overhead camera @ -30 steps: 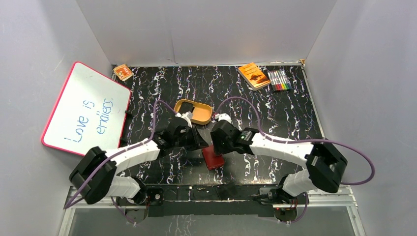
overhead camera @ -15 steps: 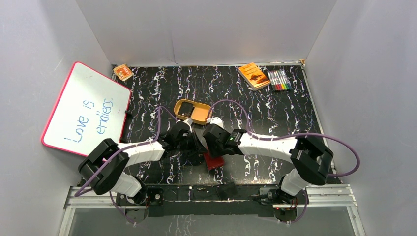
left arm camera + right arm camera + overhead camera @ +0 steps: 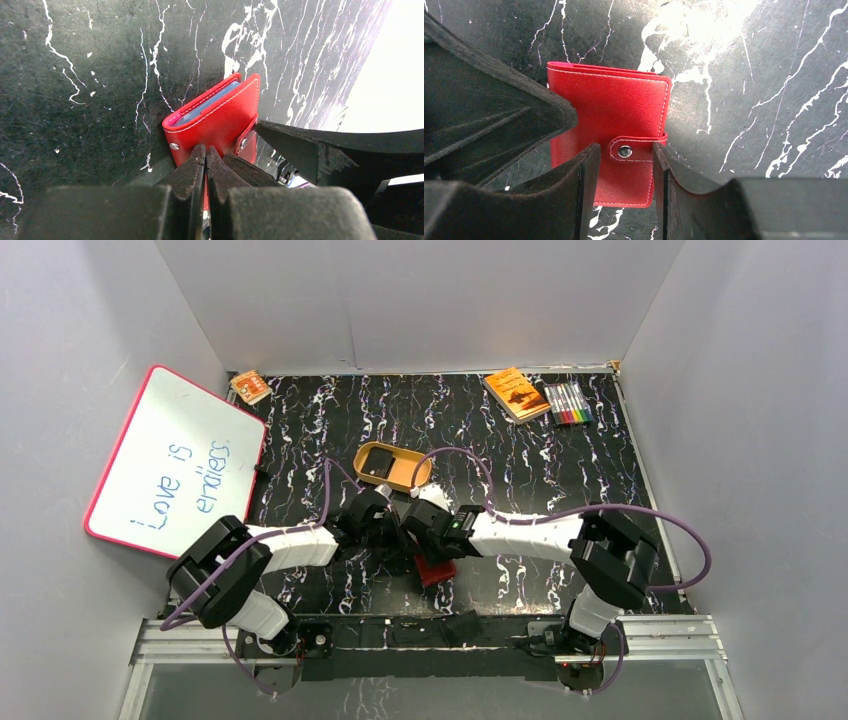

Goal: Put the credit cards into the card holder
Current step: Open the card holder at the center of the board.

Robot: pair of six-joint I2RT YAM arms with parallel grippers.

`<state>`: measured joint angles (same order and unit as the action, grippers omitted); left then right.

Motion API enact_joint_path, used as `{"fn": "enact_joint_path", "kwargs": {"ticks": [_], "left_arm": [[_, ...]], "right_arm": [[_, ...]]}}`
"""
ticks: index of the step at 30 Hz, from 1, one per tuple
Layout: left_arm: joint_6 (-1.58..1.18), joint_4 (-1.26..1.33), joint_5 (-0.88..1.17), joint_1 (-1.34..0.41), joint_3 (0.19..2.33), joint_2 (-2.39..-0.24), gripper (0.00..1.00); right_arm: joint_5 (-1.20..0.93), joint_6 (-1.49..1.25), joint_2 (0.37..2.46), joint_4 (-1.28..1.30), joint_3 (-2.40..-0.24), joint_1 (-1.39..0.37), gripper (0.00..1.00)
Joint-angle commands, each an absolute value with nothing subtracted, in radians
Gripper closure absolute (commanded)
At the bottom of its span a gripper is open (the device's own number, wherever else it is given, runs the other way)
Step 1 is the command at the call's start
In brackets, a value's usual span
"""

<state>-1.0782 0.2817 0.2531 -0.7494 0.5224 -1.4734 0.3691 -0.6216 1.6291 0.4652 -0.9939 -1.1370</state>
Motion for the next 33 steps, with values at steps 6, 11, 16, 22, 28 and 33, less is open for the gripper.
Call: {"fn": "enact_joint_path", "kwargs": {"ticks": [6, 11, 16, 22, 28, 33], "left_arm": [[-1.074, 0.231, 0.241, -0.748, 0.508, -1.492, 1.00], [-1.071, 0.211, 0.225, -0.748, 0.507, -1.501, 1.00], [-1.068, 0.197, 0.214, -0.748, 0.510, -1.512, 1.00], [-1.062, 0.180, 0.202, -0.748, 0.514, -1.532, 1.00], [-1.058, 0.175, 0.203, -0.749, 0.517, -1.551, 1.00], [-1.054, 0.174, 0.202, -0.748, 0.520, -1.558, 1.00]], "right_arm": [[0.497, -0.630, 1.693, 0.577, -1.077, -1.183, 0.58], [0.506, -0.638, 1.674, 0.591, -1.075, -1.182, 0.68], [0.519, -0.656, 1.658, 0.611, -1.071, -1.182, 0.77], [0.528, -0.695, 1.630, 0.631, -1.060, -1.183, 1.00], [0.542, -0.722, 1.572, 0.645, -1.049, -1.181, 1.00], [0.540, -0.747, 1.530, 0.653, -1.013, -1.160, 1.00]]}}
